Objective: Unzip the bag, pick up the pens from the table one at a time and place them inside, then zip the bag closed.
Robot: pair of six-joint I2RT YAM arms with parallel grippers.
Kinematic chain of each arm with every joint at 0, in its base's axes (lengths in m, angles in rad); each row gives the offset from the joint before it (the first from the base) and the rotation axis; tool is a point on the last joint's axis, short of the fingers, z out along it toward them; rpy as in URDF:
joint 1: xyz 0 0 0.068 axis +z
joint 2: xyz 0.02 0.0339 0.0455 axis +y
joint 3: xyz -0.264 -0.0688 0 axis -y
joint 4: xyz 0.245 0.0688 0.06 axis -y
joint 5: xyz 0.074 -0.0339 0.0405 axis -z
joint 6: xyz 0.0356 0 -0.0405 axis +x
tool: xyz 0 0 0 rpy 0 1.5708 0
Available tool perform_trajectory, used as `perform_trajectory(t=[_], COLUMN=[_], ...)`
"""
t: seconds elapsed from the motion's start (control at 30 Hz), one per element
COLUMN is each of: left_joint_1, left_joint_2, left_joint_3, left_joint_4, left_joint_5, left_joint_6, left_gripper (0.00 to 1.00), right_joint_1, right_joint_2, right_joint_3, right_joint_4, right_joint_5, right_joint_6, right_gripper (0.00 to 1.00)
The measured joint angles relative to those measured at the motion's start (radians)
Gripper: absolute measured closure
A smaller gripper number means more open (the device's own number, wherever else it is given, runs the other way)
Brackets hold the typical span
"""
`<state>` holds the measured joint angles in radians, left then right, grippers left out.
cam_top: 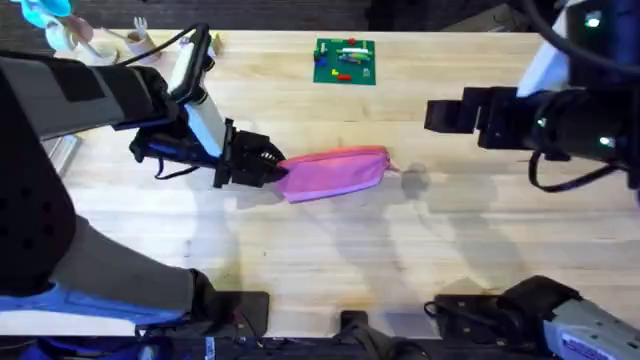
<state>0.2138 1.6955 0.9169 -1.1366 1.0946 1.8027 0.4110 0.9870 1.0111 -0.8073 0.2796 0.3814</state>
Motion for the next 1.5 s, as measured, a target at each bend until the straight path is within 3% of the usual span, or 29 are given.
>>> perform_trajectory(t=[0.27, 0.3, 0.43, 0.5, 0.87, 1.0, 1.17, 1.3, 1.5], left_joint_1=[0.000, 0.000, 0.000, 0.000, 0.001, 0.003, 0.004, 0.004, 0.004], left_joint_2=[0.000, 0.000, 0.000, 0.000, 0.000, 0.000, -0.012, -0.039, -0.070], left_joint_3=[0.000, 0.000, 0.000, 0.000, 0.000, 0.027, 0.140, 0.237, 0.370], left_joint_4=[0.000, 0.000, -0.008, -0.010, -0.033, -0.101, -0.216, -0.243, -0.278], left_joint_5=[0.000, 0.000, 0.013, 0.016, 0.016, 0.003, -0.055, -0.123, -0.221], left_joint_6=[0.000, 0.003, 0.001, -0.001, 0.000, -0.001, -0.010, -0.096, -0.322], left_gripper=[0.953, 0.900, 0.259, 0.036, 0.006, 0.006, 0.006, 0.006, 0.006], right_joint_1=[0.000, 0.000, 0.000, 0.000, 0.000, 0.000, 0.000, 0.000, 0.000], right_joint_2=[-0.014, -0.014, -0.014, -0.014, -0.014, -0.014, -0.014, -0.014, -0.014], right_joint_3=[0.000, 0.000, 0.000, 0.000, 0.000, 0.000, 0.000, 0.000, 0.000], right_joint_4=[-0.033, -0.033, -0.033, -0.034, -0.043, -0.044, -0.044, -0.044, -0.044], right_joint_5=[-0.015, -0.015, -0.015, -0.015, -0.036, -0.084, -0.109, -0.116, -0.117], right_joint_6=[-0.032, -0.035, -0.039, -0.039, -0.128, -0.182, -0.224, -0.257, -0.279], right_gripper=[0.004, 0.004, 0.005, 0.005, 0.003, 0.003, 0.003, 0.003, 0.003])
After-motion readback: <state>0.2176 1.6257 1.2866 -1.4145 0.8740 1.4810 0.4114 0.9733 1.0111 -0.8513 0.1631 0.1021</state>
